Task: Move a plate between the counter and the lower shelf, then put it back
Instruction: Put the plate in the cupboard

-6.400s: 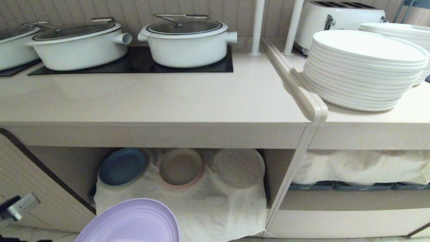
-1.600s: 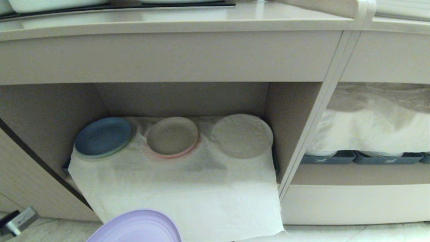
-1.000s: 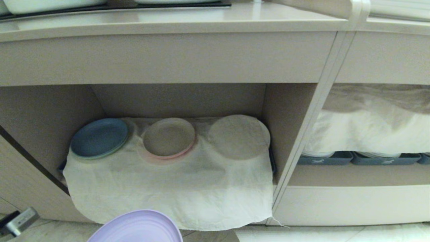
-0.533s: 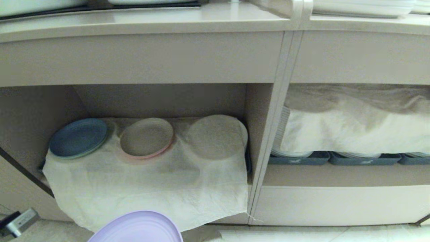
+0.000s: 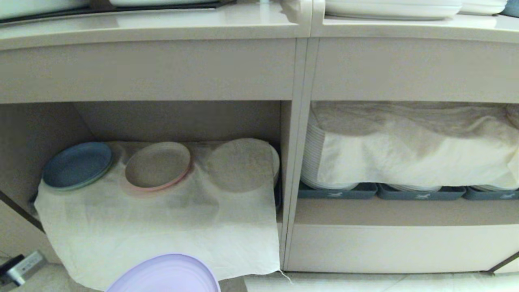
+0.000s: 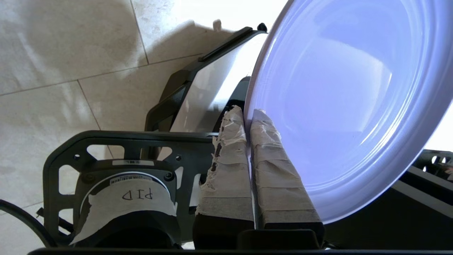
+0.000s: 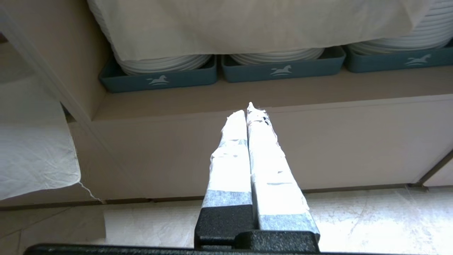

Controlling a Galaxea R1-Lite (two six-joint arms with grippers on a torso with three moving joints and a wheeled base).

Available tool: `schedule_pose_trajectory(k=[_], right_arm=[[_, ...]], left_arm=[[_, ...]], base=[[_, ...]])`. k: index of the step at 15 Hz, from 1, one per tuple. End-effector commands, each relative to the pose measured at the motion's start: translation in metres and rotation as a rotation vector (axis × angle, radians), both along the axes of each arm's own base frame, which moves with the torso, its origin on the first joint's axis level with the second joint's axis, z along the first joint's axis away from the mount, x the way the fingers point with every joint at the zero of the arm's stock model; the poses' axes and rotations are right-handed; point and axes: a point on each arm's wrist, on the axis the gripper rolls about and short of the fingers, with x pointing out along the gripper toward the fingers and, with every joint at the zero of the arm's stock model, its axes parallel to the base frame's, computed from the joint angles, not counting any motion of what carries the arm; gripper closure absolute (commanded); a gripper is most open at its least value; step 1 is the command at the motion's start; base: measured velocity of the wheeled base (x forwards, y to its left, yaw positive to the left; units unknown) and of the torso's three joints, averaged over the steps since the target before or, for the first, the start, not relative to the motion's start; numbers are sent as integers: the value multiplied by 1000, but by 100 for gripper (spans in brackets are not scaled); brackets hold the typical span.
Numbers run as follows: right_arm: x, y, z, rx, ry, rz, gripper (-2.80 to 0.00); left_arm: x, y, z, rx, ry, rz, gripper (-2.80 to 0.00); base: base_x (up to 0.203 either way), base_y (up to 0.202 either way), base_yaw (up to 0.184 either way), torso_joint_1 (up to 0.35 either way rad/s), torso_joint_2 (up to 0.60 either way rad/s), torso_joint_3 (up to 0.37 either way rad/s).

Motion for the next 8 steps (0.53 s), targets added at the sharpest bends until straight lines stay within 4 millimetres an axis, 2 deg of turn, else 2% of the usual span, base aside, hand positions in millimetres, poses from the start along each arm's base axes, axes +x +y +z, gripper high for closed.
schedule_pose_trajectory(k=[1, 6, 8], right_arm=[[0, 0, 0, 0, 0, 0, 0], [0, 0, 0, 0, 0, 1, 0], [0, 0, 0, 0, 0, 1, 0]], left_arm=[[0, 0, 1, -3, 0, 1, 0], [0, 0, 1, -3, -6, 2, 0], [7, 1, 1, -7, -46, 18, 0]], base=[[0, 0, 0, 0, 0, 0], [0, 0, 0, 0, 0, 0], [0, 0, 0, 0, 0, 0]])
